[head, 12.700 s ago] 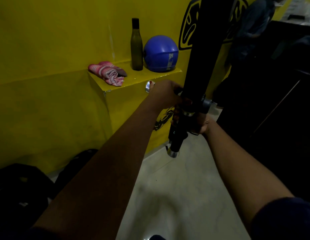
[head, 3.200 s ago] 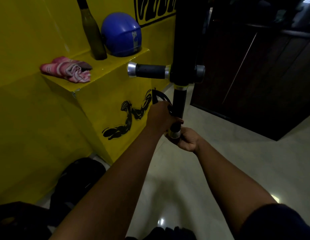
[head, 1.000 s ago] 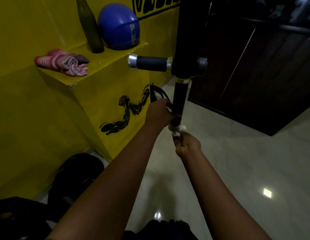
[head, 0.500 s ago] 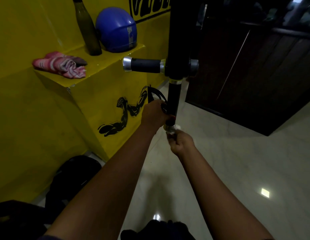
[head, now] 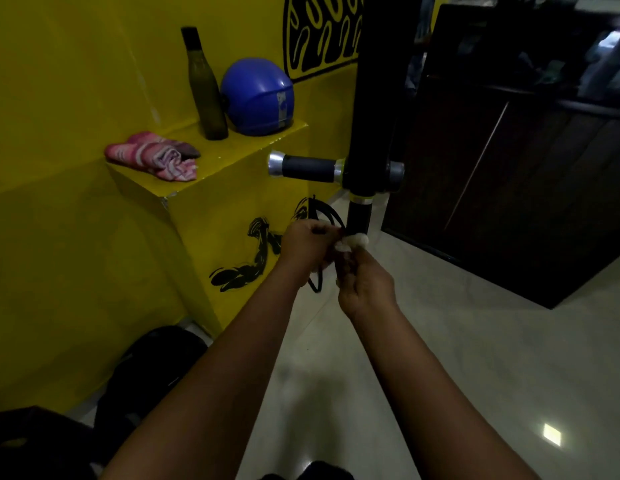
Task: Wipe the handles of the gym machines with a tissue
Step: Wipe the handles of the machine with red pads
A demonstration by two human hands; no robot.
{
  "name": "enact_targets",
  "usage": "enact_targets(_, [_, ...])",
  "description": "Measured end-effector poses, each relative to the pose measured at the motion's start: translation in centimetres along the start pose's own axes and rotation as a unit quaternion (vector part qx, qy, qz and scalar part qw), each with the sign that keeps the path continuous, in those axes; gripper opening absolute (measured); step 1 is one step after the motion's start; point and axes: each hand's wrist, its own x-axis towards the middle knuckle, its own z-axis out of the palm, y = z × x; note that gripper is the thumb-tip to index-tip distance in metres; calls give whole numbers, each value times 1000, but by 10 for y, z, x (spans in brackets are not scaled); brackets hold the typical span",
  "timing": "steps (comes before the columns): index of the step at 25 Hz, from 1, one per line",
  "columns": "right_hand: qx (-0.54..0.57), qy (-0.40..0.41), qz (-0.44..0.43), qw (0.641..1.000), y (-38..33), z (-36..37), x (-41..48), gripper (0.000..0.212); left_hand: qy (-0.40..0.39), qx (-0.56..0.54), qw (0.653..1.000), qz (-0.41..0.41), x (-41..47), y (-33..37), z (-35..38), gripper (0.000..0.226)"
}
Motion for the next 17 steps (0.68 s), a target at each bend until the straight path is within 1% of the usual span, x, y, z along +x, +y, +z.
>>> enact_targets(2, [-61, -18, -96, 993, -6, 17, 0, 6, 41, -26, 999, 13, 6, 11, -4, 15])
enact_targets(3, [-109, -24, -165, 980, -7, 23, 1, 7, 69, -31, 997, 25, 9, 17, -7, 13])
enact_targets(4, [-190, -25, -260, 946, -7, 29, 3, 6, 104, -35, 993, 38, 12, 24, -10, 10])
enact_targets(5, [-279, -21, -376, 883, -7, 35, 5, 5, 151, -27, 987, 53, 16, 31, -14, 11])
enact_targets(6, [-338, -25, -503, 795, -9, 41, 8, 4, 204, 2, 976, 79, 19, 37, -20, 20])
enact_targets(7, [-367, -42, -614, 697, -14, 48, 12, 9, 251, 55, 959, 116, 21, 45, -25, 25])
enact_targets(8, [-393, -61, -696, 597, -19, 57, 17, 16, 285, 113, 939, 156, 24, 52, -31, 28])
enact_targets(9, [-429, -74, -749, 499, -24, 67, 25, 24, 296, 162, 923, 183, 27, 59, -37, 29])
enact_targets(10, [-474, -74, -772, 417, -28, 77, 31, 31, 282, 188, 920, 194, 34, 64, -43, 29])
enact_targets(11, [-519, -67, -771, 362, -29, 87, 37, 35, 244, 179, 933, 192, 45, 67, -49, 30])
enact_targets(12, [-558, -60, -757, 334, -27, 95, 38, 37, 196, 149, 952, 180, 54, 70, -56, 30])
enact_targets(13, [-591, -55, -739, 320, -21, 102, 41, 34, 150, 108, 970, 159, 60, 71, -61, 30])
enact_targets(14, [-610, -62, -725, 314, -15, 108, 42, 27, 116, 66, 982, 134, 62, 70, -65, 31])
enact_targets(15, [-612, -92, -721, 312, -12, 110, 45, 21, 94, 21, 989, 113, 62, 70, -68, 31])
enact_targets(16, [-602, -135, -724, 309, -14, 108, 49, 25, 77, -22, 992, 95, 62, 69, -71, 30])
enact_targets(17, [-588, -175, -735, 290, -19, 102, 55, 31, 61, -58, 993, 82, 60, 68, -74, 30])
